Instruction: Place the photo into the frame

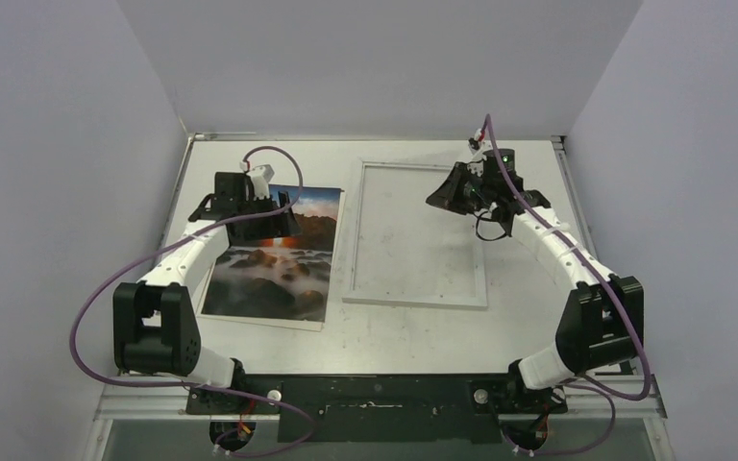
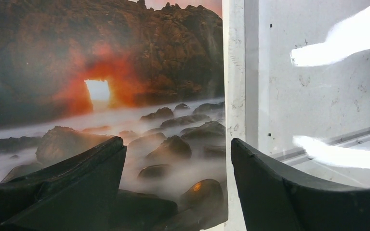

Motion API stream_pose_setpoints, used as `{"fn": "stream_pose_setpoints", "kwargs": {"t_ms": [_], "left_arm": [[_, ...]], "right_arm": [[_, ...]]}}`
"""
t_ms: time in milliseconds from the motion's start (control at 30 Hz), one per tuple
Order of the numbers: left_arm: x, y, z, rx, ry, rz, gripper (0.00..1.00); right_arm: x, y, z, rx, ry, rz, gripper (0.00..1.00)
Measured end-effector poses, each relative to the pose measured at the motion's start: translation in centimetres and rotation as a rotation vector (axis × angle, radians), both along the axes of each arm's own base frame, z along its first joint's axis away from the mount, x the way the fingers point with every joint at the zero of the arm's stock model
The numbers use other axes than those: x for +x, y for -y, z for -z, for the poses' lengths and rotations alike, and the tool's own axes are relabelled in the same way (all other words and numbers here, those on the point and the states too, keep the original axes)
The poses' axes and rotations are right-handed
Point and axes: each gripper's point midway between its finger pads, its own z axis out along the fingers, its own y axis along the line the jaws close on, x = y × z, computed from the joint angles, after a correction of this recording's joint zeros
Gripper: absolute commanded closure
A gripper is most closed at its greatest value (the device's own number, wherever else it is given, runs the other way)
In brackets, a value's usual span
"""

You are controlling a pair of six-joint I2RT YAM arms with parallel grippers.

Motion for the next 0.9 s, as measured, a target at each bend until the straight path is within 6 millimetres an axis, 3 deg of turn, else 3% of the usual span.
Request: {"fn": "stream_pose_setpoints", "kwargs": {"t_ms": [100,467,667,900], "left_arm": [[0.1,-0.4,-0.1,0.007,0.006,-0.006,0.22],[0.0,-0.6,0.0,0.017,0.008,0.0,0.23],[0.0,-0.6,0.0,0.017,0.008,0.001,0.24],[0.0,-0.7,0.0,0.027,0.011,0.013,0.24]], "right_arm": [[0.0,0.5,1.7,-0.026,-0.039,0.013,0.95],[0.7,1.7,4.7,-0.145,-0.05,0.01,0.95],[1.3,3.2,5.6,-0.213,-0.034,0.031,0.95],[2.2,4.3,8.9,-0.29,-0.068,0.021,0.95]]}}
